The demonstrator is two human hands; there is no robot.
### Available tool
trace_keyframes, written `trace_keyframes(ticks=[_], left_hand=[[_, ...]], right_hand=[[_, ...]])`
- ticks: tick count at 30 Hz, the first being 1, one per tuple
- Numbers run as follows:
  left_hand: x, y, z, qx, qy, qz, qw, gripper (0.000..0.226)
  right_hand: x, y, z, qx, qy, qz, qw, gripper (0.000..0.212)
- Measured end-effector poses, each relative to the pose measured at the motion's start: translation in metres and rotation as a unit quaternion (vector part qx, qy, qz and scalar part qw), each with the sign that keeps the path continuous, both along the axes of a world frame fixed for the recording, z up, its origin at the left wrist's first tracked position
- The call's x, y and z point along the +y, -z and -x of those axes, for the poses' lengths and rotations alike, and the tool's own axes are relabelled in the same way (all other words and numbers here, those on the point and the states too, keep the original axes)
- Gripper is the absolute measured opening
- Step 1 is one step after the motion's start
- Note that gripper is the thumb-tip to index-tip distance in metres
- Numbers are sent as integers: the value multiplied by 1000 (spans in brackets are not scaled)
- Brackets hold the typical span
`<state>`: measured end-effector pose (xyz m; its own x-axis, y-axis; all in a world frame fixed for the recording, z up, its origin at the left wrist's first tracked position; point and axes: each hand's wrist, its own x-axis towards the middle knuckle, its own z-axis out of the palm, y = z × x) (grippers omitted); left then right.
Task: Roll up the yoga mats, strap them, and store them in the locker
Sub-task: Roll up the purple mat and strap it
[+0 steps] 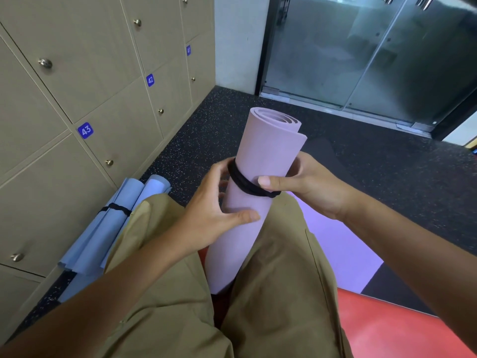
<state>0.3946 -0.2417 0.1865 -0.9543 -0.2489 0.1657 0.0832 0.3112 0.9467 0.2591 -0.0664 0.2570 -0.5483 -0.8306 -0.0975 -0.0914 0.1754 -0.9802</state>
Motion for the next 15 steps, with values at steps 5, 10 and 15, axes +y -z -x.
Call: trace_keyframes(ticks=[5, 10, 15], left_hand=[[2, 2, 14, 27, -28, -45, 998, 87], [-18, -26, 47, 70, -44, 1, 997, 84], [-50, -64, 89, 71, -53, 101, 991, 87]], right_hand=[[-2, -11, 1, 43, 25, 19, 999, 56], [5, -20, 23, 75, 66, 36, 994, 51], [12, -22, 47, 92, 128, 29, 987, 57]])
